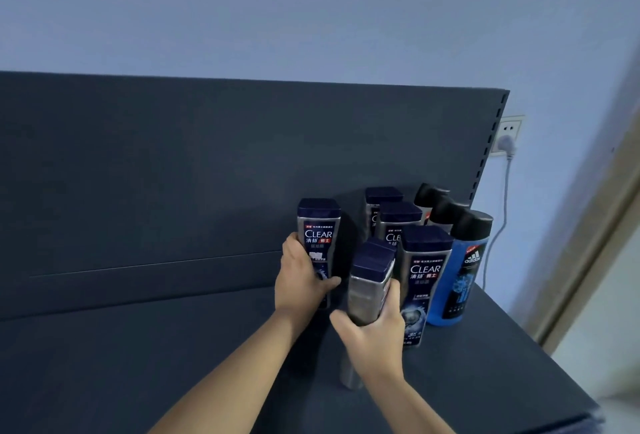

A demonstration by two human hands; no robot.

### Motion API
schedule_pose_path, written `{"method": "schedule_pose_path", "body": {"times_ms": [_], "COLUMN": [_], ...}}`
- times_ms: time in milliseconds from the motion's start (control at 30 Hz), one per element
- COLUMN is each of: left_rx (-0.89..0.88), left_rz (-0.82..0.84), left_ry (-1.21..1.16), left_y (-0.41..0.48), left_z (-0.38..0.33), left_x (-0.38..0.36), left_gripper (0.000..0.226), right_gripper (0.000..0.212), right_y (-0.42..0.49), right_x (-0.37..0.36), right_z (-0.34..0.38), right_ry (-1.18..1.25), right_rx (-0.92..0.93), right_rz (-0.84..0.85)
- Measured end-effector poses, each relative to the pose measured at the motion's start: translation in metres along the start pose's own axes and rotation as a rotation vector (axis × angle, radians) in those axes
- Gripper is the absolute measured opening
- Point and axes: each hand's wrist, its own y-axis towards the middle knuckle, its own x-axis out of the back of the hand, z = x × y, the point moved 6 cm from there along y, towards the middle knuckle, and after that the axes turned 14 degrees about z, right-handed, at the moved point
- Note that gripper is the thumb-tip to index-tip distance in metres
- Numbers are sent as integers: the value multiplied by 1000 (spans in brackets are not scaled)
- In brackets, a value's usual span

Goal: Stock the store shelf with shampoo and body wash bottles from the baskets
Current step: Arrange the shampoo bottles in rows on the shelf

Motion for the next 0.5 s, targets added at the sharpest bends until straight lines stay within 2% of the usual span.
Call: {"method": "schedule_pose_path", "body": {"times_ms": [233, 333, 500], "left_rx": [50, 46, 56], "left_rz": [17, 17, 26], "left_ry": [13, 105, 109], "left_y": [19, 24, 28], "left_z": [-8, -13, -14], "left_x": [-17, -20, -23], "left_gripper": [70, 72, 75], "right_gripper": [49, 49, 50], "right_y": [4, 5, 9], "right_x": [0, -1, -1], "right_z": [-4, -4, -6], "right_ry": [31, 43, 33], "right_rx": [44, 55, 67], "right_rz": [37, 52, 73]}}
